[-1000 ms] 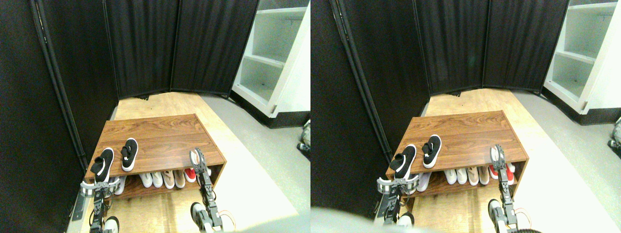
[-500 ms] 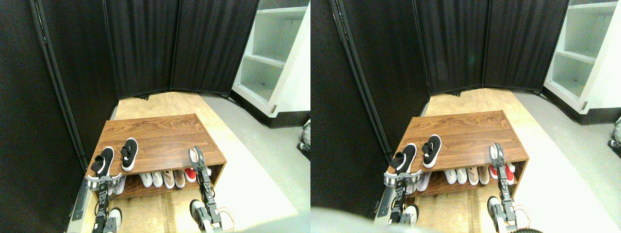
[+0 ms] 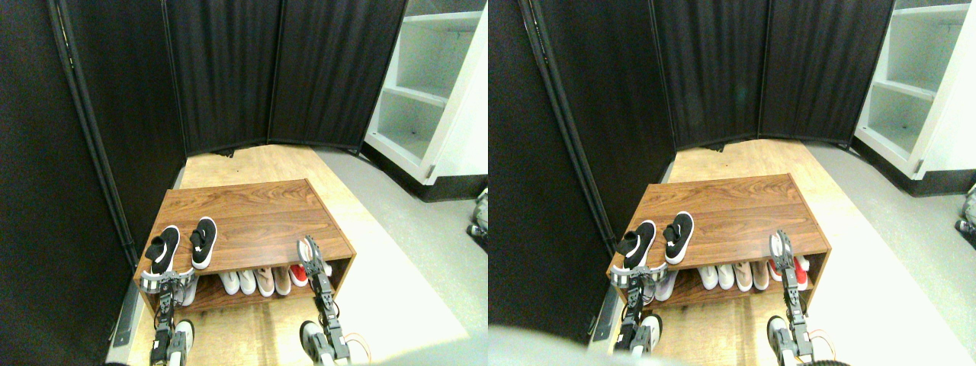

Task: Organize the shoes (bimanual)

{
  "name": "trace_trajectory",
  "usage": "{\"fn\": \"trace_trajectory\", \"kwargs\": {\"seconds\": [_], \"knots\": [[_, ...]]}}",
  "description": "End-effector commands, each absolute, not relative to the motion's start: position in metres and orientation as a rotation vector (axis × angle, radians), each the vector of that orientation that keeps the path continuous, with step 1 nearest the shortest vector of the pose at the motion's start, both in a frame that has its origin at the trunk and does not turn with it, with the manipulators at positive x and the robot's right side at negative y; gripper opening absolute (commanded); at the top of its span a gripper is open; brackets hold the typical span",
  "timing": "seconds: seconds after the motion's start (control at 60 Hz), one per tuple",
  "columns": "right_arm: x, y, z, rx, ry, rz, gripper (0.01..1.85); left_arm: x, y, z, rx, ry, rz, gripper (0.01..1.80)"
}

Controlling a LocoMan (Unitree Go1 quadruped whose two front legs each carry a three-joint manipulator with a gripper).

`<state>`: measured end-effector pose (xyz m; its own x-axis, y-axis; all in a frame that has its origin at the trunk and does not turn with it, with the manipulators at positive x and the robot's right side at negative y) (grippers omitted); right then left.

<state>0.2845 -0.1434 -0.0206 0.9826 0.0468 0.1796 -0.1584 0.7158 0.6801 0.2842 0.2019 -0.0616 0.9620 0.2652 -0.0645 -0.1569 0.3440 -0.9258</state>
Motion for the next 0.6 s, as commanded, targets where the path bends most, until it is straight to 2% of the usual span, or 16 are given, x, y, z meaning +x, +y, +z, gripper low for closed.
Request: {"fn": "trace_trajectory", "kwargs": {"seconds": [0.017,0.183,0.267,0.433,0.517,0.6], "knots": [[0.284,-0.141,-0.009,0.768,-0.221,0.149,0.13,0.289,0.200,-0.056,-1.189,-0.116,0.255,1.44],[0.282,-0.142,-0.010,0.771,-0.223,0.144,0.14,0.283,0.202,-0.051,-1.214,-0.108,0.232,1.44],[0.280,-0.143,-0.010,0.769,-0.221,0.133,0.14,0.270,0.205,-0.047,-1.199,-0.091,0.230,1.50],[0.279,-0.146,-0.012,0.772,-0.221,0.137,0.13,0.241,0.211,-0.045,-1.193,-0.078,0.228,1.52],[0.279,-0.147,-0.013,0.776,-0.223,0.139,0.14,0.227,0.222,-0.041,-1.163,-0.099,0.242,1.43],[0.278,-0.147,-0.013,0.779,-0.223,0.141,0.14,0.220,0.233,-0.038,-1.110,-0.125,0.239,1.42]]}}
